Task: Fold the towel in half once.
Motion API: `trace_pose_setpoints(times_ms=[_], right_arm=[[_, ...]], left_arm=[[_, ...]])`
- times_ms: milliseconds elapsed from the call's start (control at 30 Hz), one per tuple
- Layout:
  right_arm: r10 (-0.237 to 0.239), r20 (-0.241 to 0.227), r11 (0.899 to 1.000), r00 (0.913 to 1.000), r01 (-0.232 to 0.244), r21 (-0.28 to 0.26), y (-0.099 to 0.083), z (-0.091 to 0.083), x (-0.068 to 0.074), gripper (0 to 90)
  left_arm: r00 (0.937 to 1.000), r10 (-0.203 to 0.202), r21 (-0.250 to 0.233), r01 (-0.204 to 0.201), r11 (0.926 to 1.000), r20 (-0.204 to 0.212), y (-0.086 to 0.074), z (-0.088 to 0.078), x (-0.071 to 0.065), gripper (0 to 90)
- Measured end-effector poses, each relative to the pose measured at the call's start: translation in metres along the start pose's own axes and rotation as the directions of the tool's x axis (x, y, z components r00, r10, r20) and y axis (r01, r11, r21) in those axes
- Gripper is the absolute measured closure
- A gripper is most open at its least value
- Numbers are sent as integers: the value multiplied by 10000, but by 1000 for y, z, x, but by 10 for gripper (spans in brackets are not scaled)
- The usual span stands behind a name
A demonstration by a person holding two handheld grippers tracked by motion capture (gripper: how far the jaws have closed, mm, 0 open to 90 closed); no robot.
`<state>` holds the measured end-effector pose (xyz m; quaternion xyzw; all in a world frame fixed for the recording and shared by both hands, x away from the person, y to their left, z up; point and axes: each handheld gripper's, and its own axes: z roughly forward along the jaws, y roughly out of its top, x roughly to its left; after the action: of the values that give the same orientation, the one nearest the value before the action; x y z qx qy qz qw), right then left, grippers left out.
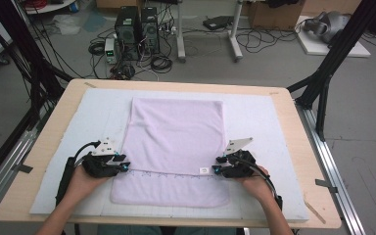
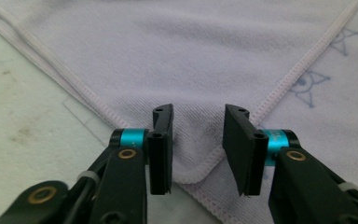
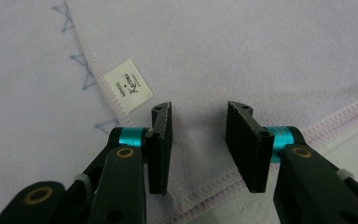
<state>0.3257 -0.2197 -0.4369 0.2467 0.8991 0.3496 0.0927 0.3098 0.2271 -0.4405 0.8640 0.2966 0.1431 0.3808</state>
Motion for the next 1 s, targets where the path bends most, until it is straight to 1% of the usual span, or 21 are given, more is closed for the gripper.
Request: trace_pose_setpoints(times_ms=[33,67,100,133,167,233,300,367,400,500,633,733,833,867,967,1000], right_arm=[[-36,54,10000,10000,36,-13,-1,0,0,625],[-42,-1,10000,10000,42,-53,-1,0,0,646],[-61,-54,9999,10000,61,-103,-2,0,1,669],[-45,-110,9999,9999,44,-101,-2,-1,1,698],[-93,-259,9999,9996,92,-61,-2,-1,1,752],[-90,-443,10000,9990,89,-24,-1,-1,1,811],[-64,-535,10000,9985,61,-58,-1,-1,1,846],[-69,-570,10000,9984,66,-44,-1,-1,-1,855],[-52,-582,10000,9983,50,-50,0,-1,-2,860],[105,-589,9998,9982,-114,-145,1,-5,-4,864],[145,-613,9989,9980,-171,-434,4,-11,-7,865],[235,-564,9962,9981,-281,-823,9,-20,-9,864],[314,-499,9937,9983,-366,-1063,13,-29,-13,863],[261,-470,9925,9986,-315,-1178,15,-32,-14,863],[282,-469,9888,9985,-348,-1453,18,-39,-12,863],[275,-479,9884,9985,-344,-1482,17,-41,-11,863]], left_arm=[[9998,-177,-176,177,9997,21,-2,0,1,658],[9993,-370,-235,371,9990,48,-4,0,1,661],[9988,-478,-316,474,9984,-102,-4,0,0,670],[9987,-389,-363,376,9986,-344,-5,0,-2,696],[9986,-337,-377,322,9988,-405,-5,1,-4,716],[9983,-285,-409,264,9988,-516,-4,1,-6,772],[9980,-388,-382,369,9986,-492,-4,1,-6,827],[9979,-482,-339,468,9983,-423,-3,0,-4,856],[9976,-538,-393,521,9979,-429,-2,-1,-3,860],[9977,-497,-487,475,9977,-453,0,-5,-3,865],[9971,-553,-780,512,9956,-516,4,-13,-1,866],[9966,-685,-1074,633,9922,-454,11,-23,2,866],[9972,-550,-1223,484,9913,-515,18,-31,3,867],[9971,-506,-1266,431,9910,-567,19,-33,2,869],[9970,-499,-1383,413,9895,-595,19,-38,-1,876],[9976,-410,-1425,326,9893,-565,18,-40,-4,875]])
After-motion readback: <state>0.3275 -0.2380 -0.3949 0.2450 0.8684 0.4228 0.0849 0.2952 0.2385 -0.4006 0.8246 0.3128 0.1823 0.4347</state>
